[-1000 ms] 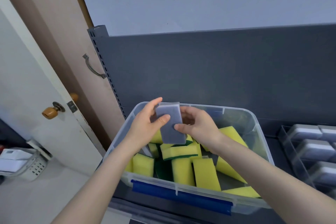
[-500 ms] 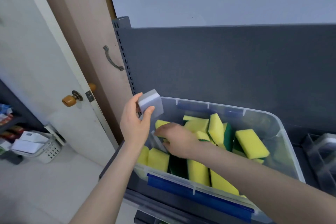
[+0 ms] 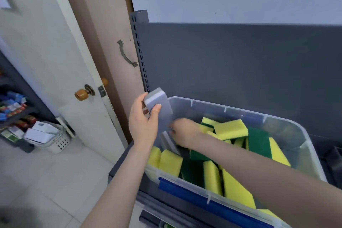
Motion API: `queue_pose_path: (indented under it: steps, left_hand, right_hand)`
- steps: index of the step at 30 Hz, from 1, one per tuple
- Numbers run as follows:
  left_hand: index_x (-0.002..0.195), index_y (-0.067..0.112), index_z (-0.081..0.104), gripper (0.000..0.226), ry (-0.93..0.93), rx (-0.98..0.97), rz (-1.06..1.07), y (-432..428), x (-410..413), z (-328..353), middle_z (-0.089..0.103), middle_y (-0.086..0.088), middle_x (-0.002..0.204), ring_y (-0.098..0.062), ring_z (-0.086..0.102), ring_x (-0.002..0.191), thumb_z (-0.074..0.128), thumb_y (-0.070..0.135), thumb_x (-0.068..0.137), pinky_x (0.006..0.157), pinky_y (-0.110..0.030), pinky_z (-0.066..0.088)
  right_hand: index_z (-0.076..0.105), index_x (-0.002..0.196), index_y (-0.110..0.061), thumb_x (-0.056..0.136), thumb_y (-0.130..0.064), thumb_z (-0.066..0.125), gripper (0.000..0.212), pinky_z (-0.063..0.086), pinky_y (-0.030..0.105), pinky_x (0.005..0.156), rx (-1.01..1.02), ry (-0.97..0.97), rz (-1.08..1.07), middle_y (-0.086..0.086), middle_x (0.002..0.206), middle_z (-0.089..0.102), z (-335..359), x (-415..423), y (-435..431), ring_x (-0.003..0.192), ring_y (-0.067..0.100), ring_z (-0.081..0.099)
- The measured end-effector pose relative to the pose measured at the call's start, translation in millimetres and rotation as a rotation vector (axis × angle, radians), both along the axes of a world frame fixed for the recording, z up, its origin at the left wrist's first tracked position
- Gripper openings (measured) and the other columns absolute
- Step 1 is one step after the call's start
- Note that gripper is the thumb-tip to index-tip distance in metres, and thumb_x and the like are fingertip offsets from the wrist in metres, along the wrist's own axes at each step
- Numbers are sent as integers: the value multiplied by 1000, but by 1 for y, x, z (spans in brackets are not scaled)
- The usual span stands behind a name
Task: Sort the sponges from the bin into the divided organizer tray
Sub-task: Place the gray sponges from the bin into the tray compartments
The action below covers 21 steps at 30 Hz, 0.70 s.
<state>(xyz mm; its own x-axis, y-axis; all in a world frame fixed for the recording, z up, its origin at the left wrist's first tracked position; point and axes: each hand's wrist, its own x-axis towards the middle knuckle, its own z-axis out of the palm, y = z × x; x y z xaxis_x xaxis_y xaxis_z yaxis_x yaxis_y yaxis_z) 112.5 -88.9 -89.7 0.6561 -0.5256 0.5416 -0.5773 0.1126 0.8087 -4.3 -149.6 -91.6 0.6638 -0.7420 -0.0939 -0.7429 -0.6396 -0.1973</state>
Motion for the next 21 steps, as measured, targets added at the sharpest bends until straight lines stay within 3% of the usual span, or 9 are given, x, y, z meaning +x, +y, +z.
queue_pose_path:
  steps: [2,4,7,11,14,17,19,21]
  left_hand:
    - [122,31,51,46,8,6,11,0,1,0,58,14,111,-8,59,98,59,45,79,80,-37,55]
    - [122,31,51,47,5,11,17,0,1,1,57,15,111,-7,58,98,58,46,79,79,-33,55]
    - [122,31,51,47,14,7,11,0,1,0,58,13,112,-8,59,97,58,47,79,78,-29,55]
    - [121,29,52,46,22,-20,10,0,3,0,60,11,112,-9,59,97,58,45,79,77,-27,53]
    - [121,30,51,43,13,-33,22,0,4,0,58,13,111,-5,57,95,59,43,81,76,-24,52]
    - [121,30,51,41,6,-34,16,1,5,-1,58,13,109,-4,57,94,61,40,82,77,-26,52]
    - [121,29,52,41,0,-39,8,1,6,-2,58,13,109,-7,57,94,62,36,82,78,-31,52]
    - [120,29,52,40,-17,-42,-14,-1,5,-2,57,13,107,-9,58,93,63,35,82,78,-34,52]
  right_hand:
    - [57,89,-14,89,-36,49,24,46,32,70,106,-20,-31,10,102,63,-5,9,9,96,30,60]
    - [56,95,-14,84,-43,58,32,45,32,69,170,43,-12,9,102,62,-12,11,15,96,28,59]
    - [55,89,-12,83,-34,60,22,44,31,68,152,54,-11,11,101,63,-16,5,15,95,29,60]
    - [49,61,-18,74,-28,63,21,35,25,52,232,-155,-140,1,69,54,-3,-19,9,74,23,55]
    - [67,78,-13,74,-28,67,15,42,27,59,360,-319,-254,3,76,64,9,-53,1,76,23,59]
    - [69,94,-11,77,-19,69,19,52,34,72,579,-651,-406,8,88,70,21,-91,-2,80,21,65]
    - [66,97,-18,76,-14,72,22,52,27,75,452,-848,-420,-4,89,71,27,-114,0,84,12,66]
    - [63,96,-28,72,-11,73,31,50,15,73,141,-908,-323,-19,87,68,33,-136,6,82,-2,64]
